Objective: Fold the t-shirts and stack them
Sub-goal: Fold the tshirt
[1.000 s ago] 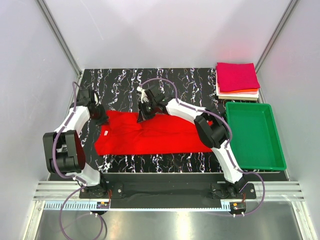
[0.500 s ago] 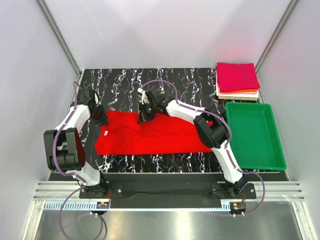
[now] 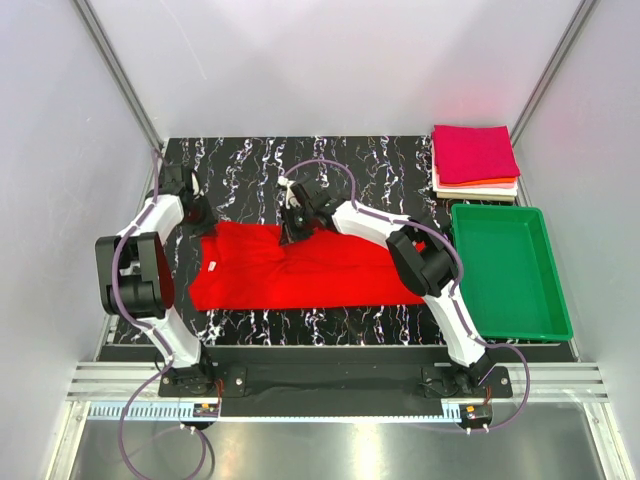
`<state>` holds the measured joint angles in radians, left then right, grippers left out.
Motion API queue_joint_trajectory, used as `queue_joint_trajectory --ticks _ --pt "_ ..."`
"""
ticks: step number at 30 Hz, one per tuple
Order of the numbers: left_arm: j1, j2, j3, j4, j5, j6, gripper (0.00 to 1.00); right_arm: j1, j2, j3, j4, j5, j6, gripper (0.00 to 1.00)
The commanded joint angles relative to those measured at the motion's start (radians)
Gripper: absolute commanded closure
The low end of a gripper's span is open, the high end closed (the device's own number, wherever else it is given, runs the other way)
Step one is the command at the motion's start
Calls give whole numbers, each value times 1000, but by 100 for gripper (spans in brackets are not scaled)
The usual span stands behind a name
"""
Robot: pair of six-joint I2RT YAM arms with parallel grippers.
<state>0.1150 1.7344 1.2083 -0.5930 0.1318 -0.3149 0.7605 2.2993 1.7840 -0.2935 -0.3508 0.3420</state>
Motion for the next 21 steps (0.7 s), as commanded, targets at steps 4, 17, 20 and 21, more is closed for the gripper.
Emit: queue_joint_trajectory --ticks 4,17,20,21 --pt "0 30 42 38 2 22 100 11 -92 -52 83 84 0 93" --pt "-9 53 13 45 -12 28 100 10 49 184 11 -11 -3 60" --pt "-11 56 14 47 -9 27 100 11 78 210 4 -16 -1 59" --pt "-12 57 16 47 -9 25 100 10 86 227 2 -16 0 58"
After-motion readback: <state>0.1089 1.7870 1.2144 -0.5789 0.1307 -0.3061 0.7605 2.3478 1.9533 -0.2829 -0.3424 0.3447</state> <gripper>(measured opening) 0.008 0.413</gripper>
